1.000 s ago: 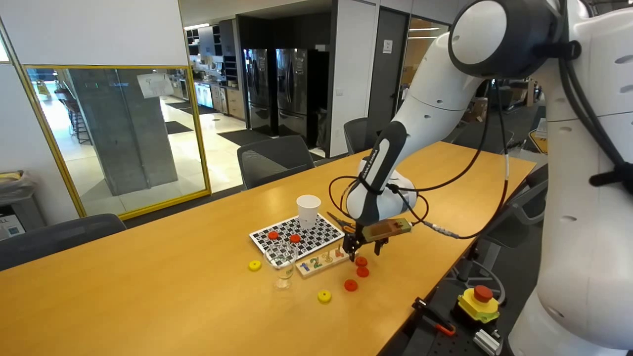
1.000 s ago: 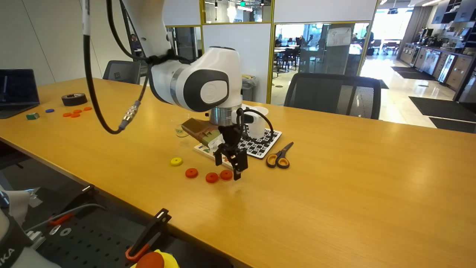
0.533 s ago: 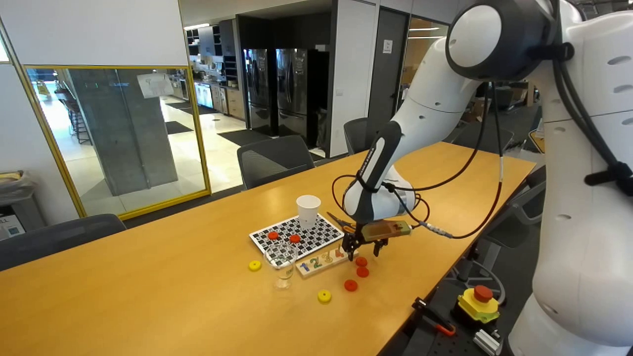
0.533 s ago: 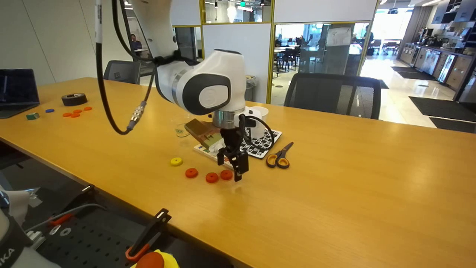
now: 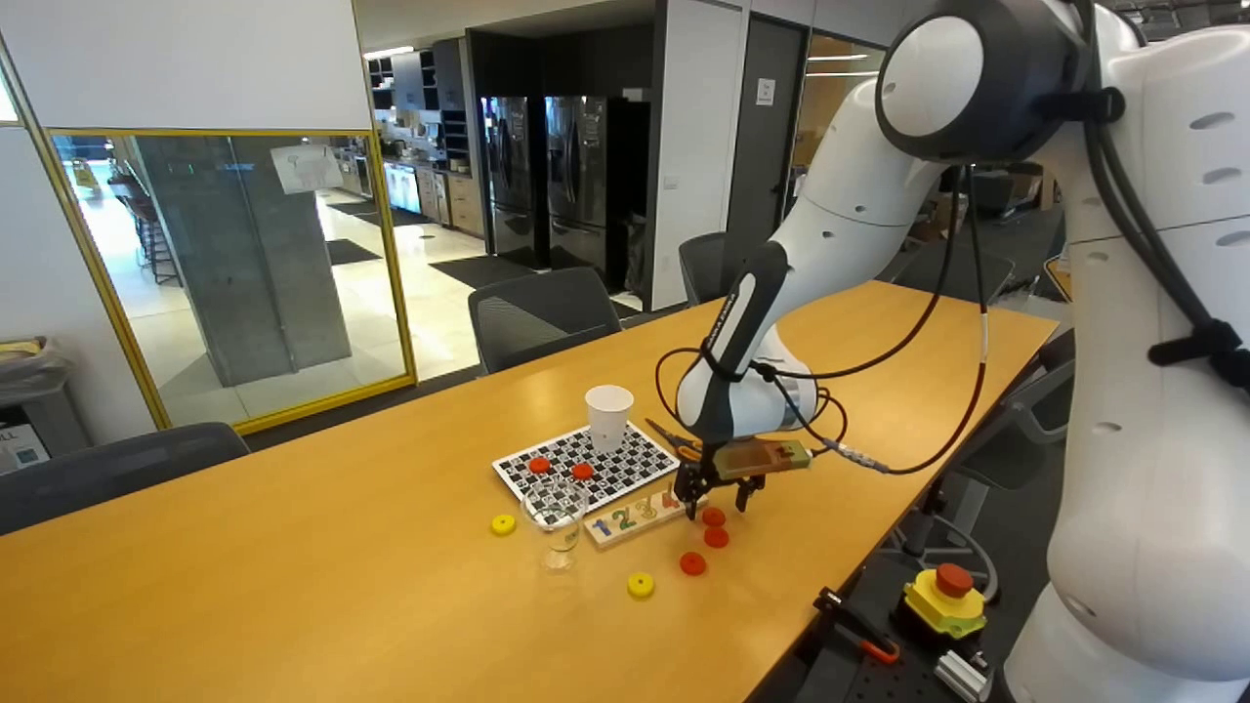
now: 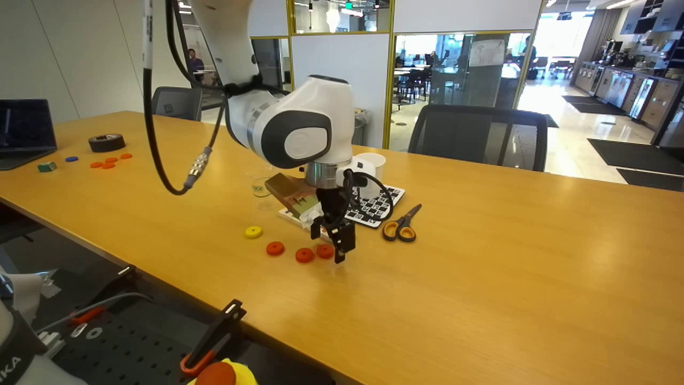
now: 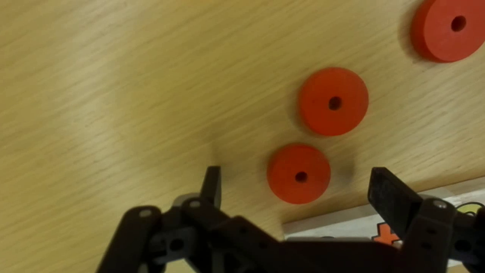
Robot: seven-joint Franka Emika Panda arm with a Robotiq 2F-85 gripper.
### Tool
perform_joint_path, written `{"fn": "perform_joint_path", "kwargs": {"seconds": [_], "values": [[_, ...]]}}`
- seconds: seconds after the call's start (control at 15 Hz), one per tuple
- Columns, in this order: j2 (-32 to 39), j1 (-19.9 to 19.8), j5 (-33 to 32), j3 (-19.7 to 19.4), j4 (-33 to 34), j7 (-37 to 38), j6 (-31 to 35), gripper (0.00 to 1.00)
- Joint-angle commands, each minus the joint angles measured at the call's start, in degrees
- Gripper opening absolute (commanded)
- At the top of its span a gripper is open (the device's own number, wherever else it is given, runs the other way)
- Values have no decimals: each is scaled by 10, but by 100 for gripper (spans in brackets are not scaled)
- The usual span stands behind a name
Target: Pick up the orange tokens from the table and put them in the white cup. Put the yellow tokens in the colourless cup.
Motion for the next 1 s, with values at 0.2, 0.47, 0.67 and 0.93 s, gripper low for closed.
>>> {"fn": "perform_joint_path", "kwargs": {"seconds": [0.2, 0.47, 0.67, 0.93], "values": [[10, -8, 14, 6, 15, -16, -1, 74], [4, 2, 5, -7, 16, -5, -15, 44], [-6, 15, -8, -28, 15, 7, -34, 21], [-32, 55, -48, -72, 14, 45, -65, 22]]}}
